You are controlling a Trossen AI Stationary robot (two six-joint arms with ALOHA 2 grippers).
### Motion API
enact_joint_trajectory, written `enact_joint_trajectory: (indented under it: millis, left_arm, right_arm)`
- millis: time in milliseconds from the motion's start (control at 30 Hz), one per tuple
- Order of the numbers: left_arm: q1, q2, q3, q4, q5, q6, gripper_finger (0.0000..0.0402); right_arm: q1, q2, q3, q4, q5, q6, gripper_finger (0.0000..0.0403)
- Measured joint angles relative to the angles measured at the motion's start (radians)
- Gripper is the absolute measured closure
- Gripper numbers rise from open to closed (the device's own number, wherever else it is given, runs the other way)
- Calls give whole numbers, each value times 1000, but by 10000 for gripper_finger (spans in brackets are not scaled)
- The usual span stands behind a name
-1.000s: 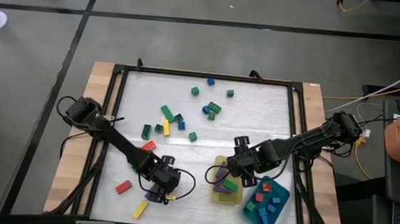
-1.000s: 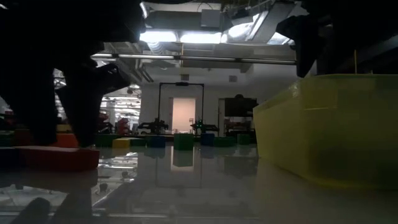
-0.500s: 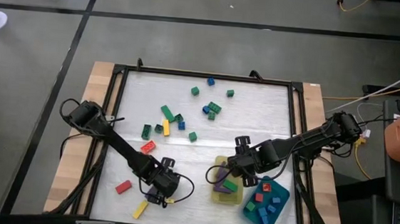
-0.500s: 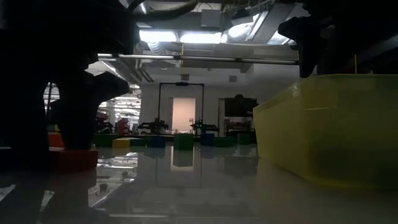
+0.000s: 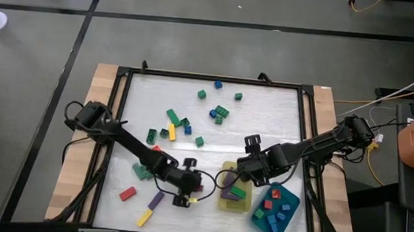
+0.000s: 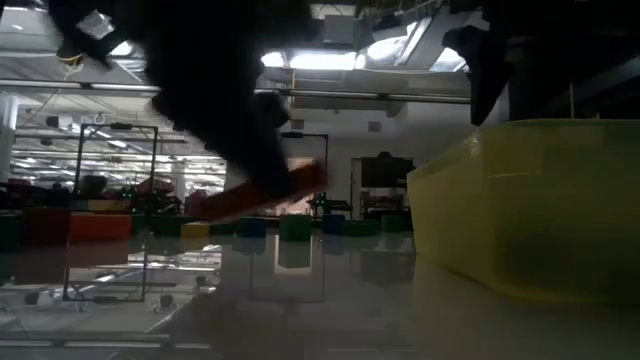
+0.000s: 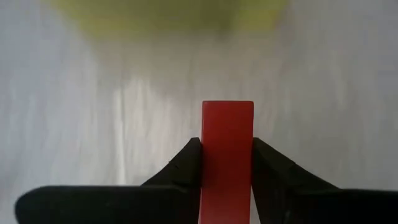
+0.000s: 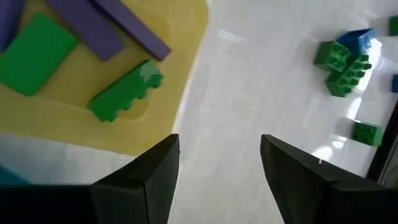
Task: Sort blocks by size
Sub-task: Put the long orange block into the yellow bin, then put the small green game piece into the blue bin
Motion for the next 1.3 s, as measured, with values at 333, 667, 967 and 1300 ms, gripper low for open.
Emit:
enact_joint_trajectory:
  millis: [333,667,967,1300]
  left_arm:
    - [112,1,0,470,32,135,318]
    - [191,137,1,857,35,131,284]
    - [215,186,2,890,36,123,275]
    - [251,56,1,631,36,139,273]
  right_arm:
    - [-111,0,0,1,-4,-67,178]
    - [-298,0,0,1,-8,-253,178]
    - [-536,0,0,89,-40,-440,178]
    - [-824,1,0,375,-215,-590,178]
